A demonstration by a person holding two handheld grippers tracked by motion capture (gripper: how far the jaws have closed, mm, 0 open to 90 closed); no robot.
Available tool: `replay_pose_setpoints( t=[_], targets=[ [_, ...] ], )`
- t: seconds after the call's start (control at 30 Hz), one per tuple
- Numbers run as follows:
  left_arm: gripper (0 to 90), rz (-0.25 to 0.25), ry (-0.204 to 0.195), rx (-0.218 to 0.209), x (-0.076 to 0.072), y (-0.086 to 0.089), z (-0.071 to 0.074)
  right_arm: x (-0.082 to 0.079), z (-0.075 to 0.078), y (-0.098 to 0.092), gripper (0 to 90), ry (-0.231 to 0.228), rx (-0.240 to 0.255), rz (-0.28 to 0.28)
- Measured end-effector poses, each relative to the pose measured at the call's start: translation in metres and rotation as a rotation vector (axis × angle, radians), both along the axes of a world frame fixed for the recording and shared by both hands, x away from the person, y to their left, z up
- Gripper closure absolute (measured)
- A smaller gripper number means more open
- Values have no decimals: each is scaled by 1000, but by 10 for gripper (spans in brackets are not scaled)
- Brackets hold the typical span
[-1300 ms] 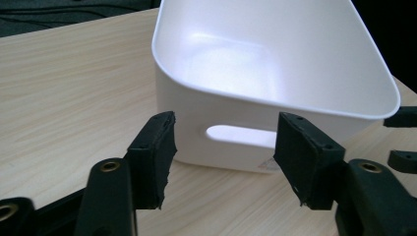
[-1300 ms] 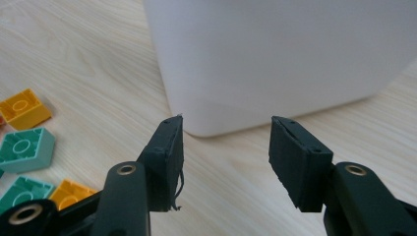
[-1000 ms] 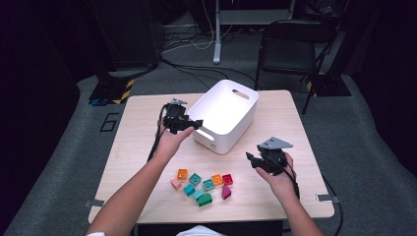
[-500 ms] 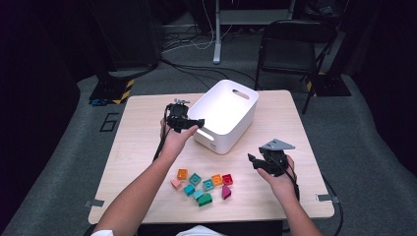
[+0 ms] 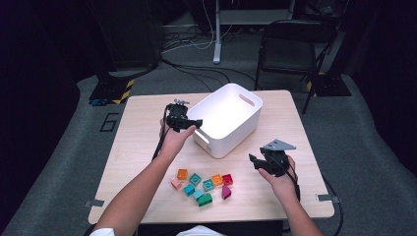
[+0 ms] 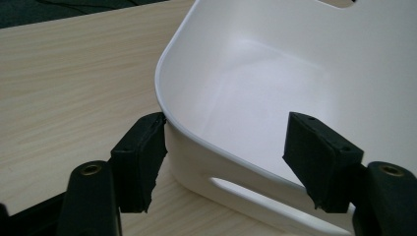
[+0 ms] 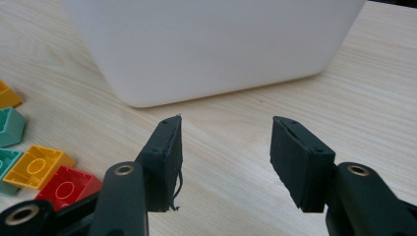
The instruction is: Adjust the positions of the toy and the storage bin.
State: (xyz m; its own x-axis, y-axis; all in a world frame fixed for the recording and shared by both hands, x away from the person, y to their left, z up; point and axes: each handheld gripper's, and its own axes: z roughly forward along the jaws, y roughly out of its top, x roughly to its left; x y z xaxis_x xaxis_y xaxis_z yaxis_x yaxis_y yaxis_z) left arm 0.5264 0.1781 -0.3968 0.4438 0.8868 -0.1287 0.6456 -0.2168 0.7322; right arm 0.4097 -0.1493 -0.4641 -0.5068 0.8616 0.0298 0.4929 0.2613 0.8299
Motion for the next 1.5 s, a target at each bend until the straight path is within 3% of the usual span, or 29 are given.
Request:
replay_pose_setpoints(
  t=[0.2,0.33,0.47,0.6,0.67,0.73,0.8,0.83,0.9,0.97,1.23,1.27,1.5],
  targets=[
    [474,-30,-17,-3,4,12,0,2,0,7,453,4,-3,11],
    [516,-45,-4,-13,6,21,0,8,-1,19,453,19,2,44],
    [542,-60,-20,28,7,31,1,13,2,28,452,-2,-13,52],
    [555,-51,-18,48,10,44,0,15,4,22,440,-11,-10,15],
    [569,-53,-20,52,13,50,-3,17,4,17,433,-3,15,-7],
    [570,-64,-6,84,16,56,-6,20,5,15,428,2,39,-10],
    [559,-54,-1,67,17,59,-8,21,6,17,417,2,39,-8],
    [541,-39,9,16,16,67,-8,22,6,18,408,-1,28,1],
    [502,-35,14,-5,15,69,-8,23,6,20,399,-1,10,14],
    [482,-35,16,-25,8,71,-6,24,6,21,396,1,1,14],
    [423,-37,9,-18,-20,67,-2,31,10,20,387,-10,-1,19],
    [420,-43,9,-33,-30,66,-2,33,9,20,386,-5,-1,18],
    [438,-73,7,-11,-53,55,-1,35,7,21,385,0,-6,26]
  ],
)
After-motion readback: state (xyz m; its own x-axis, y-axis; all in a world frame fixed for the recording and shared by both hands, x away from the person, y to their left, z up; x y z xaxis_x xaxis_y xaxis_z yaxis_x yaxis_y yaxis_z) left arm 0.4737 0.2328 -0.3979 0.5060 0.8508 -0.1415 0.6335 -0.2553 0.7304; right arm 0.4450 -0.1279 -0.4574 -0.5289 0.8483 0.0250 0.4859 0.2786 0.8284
